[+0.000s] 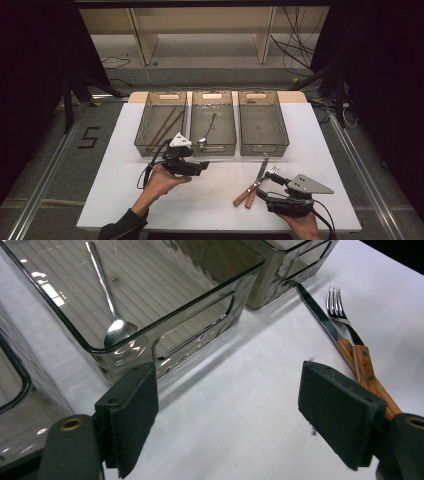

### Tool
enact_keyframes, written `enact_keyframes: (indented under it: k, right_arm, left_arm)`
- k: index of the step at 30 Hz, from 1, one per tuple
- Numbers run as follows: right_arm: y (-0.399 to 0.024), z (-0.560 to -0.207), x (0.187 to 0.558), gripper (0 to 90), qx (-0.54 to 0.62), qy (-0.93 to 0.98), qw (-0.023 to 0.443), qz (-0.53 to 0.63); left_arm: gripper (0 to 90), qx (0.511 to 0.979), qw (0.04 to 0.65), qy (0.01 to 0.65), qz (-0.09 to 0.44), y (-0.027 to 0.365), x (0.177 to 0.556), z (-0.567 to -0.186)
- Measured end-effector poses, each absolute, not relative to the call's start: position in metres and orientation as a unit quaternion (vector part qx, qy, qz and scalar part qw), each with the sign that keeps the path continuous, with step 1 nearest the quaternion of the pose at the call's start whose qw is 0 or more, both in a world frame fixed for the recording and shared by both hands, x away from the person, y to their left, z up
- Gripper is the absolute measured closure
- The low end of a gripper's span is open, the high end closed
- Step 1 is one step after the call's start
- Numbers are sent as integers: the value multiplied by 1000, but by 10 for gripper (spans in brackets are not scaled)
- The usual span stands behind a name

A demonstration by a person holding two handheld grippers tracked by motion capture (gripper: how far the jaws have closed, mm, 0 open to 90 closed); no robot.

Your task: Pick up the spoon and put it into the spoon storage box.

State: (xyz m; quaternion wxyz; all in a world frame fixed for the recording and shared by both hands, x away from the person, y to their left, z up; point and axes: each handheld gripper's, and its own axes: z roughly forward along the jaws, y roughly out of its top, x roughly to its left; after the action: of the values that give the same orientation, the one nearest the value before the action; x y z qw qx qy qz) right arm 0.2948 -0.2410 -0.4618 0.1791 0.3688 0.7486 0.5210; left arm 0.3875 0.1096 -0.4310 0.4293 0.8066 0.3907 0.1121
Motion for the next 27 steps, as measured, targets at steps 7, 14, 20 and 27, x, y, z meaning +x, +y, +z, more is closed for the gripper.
enact_keyframes:
  k: [7,14,20,27]
  right_arm:
    - [-243,-458,295,271,355,759,188,512]
    - [-245,-452,299,271,330,787,184,488]
    - [-244,-449,302,276,311,812,178,462]
    - [-238,-452,302,307,300,824,175,447]
  left_arm:
    - [226,798,446,387,118,118,378,-434]
    - [217,787,462,390,122,131,371,-441]
    - [213,779,469,396,127,142,364,-448]
    - [209,772,479,393,140,152,353,-453]
